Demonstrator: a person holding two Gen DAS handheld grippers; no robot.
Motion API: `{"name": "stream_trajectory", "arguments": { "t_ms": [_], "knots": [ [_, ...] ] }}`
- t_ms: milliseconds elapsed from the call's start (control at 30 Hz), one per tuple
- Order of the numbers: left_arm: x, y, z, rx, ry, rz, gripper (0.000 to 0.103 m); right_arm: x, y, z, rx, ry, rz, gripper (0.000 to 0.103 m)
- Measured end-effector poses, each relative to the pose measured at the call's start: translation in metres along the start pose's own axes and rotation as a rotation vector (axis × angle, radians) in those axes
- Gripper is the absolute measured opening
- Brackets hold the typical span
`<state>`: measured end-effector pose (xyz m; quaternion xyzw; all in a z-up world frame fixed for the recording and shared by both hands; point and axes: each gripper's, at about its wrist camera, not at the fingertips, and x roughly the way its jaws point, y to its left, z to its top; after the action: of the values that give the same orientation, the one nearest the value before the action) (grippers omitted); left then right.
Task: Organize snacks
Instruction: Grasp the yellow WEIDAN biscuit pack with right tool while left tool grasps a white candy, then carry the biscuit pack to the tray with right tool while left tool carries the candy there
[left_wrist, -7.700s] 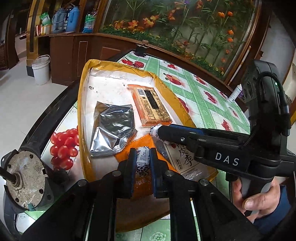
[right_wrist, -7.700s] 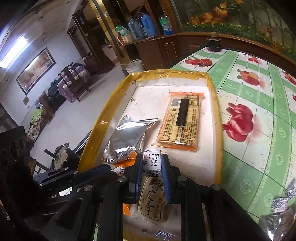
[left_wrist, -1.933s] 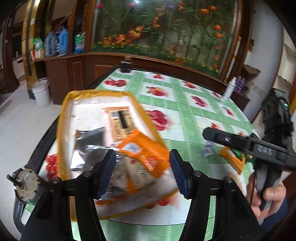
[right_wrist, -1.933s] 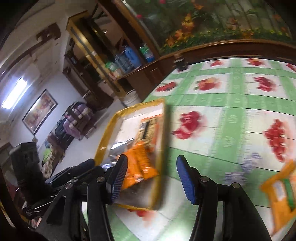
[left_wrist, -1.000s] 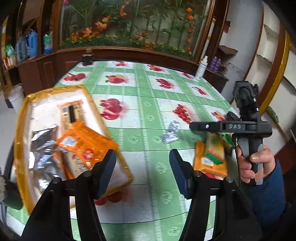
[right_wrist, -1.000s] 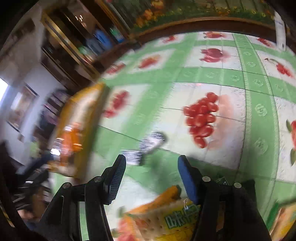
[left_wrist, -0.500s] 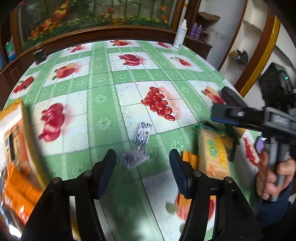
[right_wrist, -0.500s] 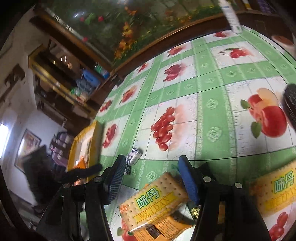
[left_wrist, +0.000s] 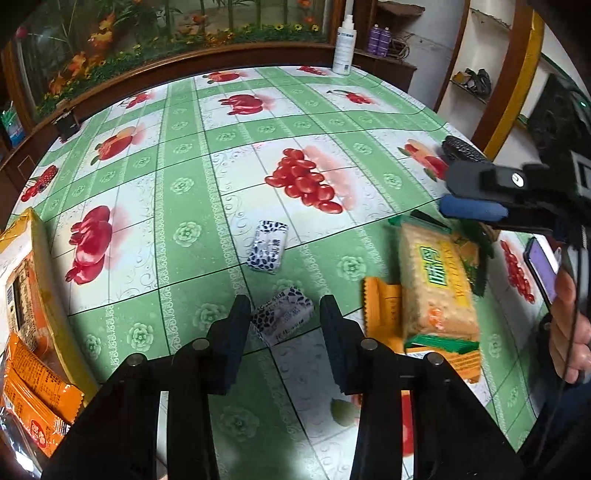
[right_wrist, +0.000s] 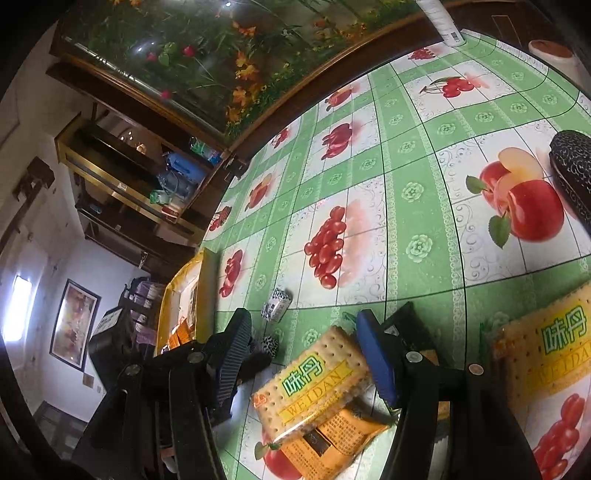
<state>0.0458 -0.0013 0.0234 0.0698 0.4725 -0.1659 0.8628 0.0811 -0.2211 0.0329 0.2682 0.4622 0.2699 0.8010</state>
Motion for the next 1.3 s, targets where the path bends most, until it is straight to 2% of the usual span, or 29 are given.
{"name": "stream_trajectory", "arguments": {
  "t_ms": [67,133,167,200,300,400,433,467,500,533,567,600,667,767,867,900,933,967,1133,1300],
  "knots": [
    [0.005,0.000,-0.002,-0.005,0.039,-0.004,0.037,-0.002,0.001,-0.004,-0.006,0.001,-0.010,0.062],
    [0.004,-0.004,-0.006,0.014,0.036,0.004,0.048,-0.005,0.000,-0.008,-0.014,-0.001,-0.013,0.062],
    [0.002,-0.006,-0.010,0.025,0.036,0.007,0.061,-0.007,-0.001,-0.012,-0.013,-0.001,-0.014,0.062],
    [0.002,-0.007,-0.012,0.027,0.033,0.003,0.066,-0.008,-0.003,-0.014,-0.006,0.003,-0.013,0.062],
    [0.004,-0.008,-0.014,0.040,0.007,0.010,0.066,-0.011,-0.008,-0.026,0.026,0.036,0.018,0.062],
    [0.006,-0.006,-0.010,0.019,-0.016,-0.001,0.065,-0.008,-0.005,-0.035,0.020,0.075,-0.005,0.062],
    [0.007,-0.004,-0.008,0.000,-0.026,-0.003,0.064,-0.006,-0.003,-0.037,0.018,0.090,-0.018,0.062],
    [0.009,-0.003,-0.007,-0.012,-0.036,0.010,0.057,-0.001,-0.001,-0.037,0.017,0.112,-0.035,0.062],
    [0.010,-0.002,-0.005,-0.021,-0.047,0.025,0.045,0.001,-0.001,-0.038,0.019,0.123,-0.045,0.062],
    [0.010,-0.001,-0.004,-0.025,-0.057,0.032,0.039,0.004,0.000,-0.037,0.022,0.130,-0.057,0.062],
    [0.010,0.000,-0.004,-0.033,-0.072,0.034,0.025,0.007,0.002,-0.036,0.022,0.135,-0.064,0.062],
    [0.010,0.002,-0.005,-0.041,-0.082,0.030,0.017,0.011,0.006,-0.033,0.014,0.138,-0.078,0.062],
    [0.009,0.008,-0.006,-0.062,-0.093,0.030,0.010,0.021,0.013,-0.030,-0.011,0.149,-0.130,0.063],
    [0.007,0.020,-0.008,-0.121,-0.107,-0.001,0.010,0.040,0.021,-0.028,-0.036,0.193,-0.176,0.065],
    [0.005,0.028,-0.011,-0.157,-0.119,-0.023,0.010,0.055,0.039,-0.029,-0.127,0.186,-0.265,0.066],
    [0.004,0.030,-0.011,-0.163,-0.121,-0.027,0.010,0.059,0.044,-0.030,-0.158,0.174,-0.286,0.063],
    [0.003,0.031,-0.012,-0.164,-0.125,-0.031,0.010,0.062,0.048,-0.033,-0.197,0.164,-0.301,0.049],
    [0.002,0.032,-0.012,-0.169,-0.131,-0.038,0.010,0.065,0.051,-0.036,-0.241,0.160,-0.317,0.048],
    [-0.003,0.040,-0.012,-0.200,-0.160,-0.064,0.010,0.053,0.052,-0.038,-0.298,0.077,-0.308,0.048],
    [-0.014,0.048,-0.011,-0.232,-0.208,-0.083,0.010,0.040,0.061,-0.036,-0.318,0.011,-0.215,0.048]
  ]
}}
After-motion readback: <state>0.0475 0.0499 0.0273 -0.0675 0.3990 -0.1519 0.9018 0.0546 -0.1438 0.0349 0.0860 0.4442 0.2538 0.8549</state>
